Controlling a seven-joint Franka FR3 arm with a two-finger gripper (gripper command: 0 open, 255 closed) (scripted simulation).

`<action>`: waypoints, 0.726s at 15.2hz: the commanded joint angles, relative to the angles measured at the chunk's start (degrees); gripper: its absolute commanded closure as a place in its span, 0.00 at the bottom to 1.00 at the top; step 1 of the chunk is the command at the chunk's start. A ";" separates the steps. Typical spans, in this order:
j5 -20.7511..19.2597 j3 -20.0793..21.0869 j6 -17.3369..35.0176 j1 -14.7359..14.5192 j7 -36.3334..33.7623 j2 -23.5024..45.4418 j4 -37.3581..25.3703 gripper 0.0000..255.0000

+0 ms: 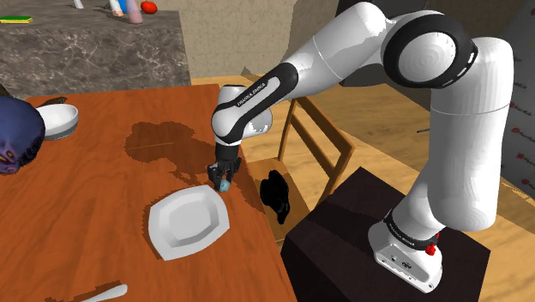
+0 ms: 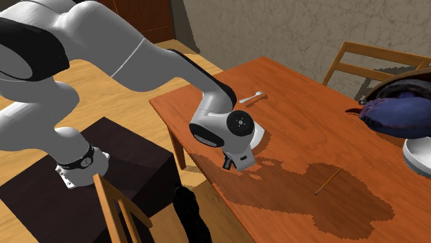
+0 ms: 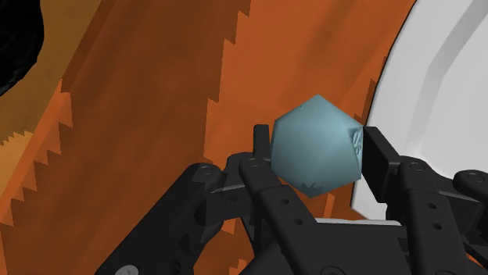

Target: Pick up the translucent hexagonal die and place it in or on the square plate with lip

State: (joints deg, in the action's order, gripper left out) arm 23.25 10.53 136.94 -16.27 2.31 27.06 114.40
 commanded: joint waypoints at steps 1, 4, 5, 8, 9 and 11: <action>0.00 0.00 0.00 0.00 0.00 0.00 0.00 1.00; 0.00 0.00 0.00 0.00 0.00 0.00 0.00 1.00; 0.00 0.00 0.00 0.00 0.00 0.00 0.00 1.00; -0.16 -0.05 -1.08 0.02 -0.44 -1.18 0.04 1.00; -0.25 -0.08 -1.64 0.04 -0.66 -1.75 0.02 1.00; -0.41 -0.12 -2.77 0.07 -1.11 -2.88 -0.02 1.00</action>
State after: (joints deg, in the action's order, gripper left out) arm 22.93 10.44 134.75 -16.22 1.43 24.71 114.45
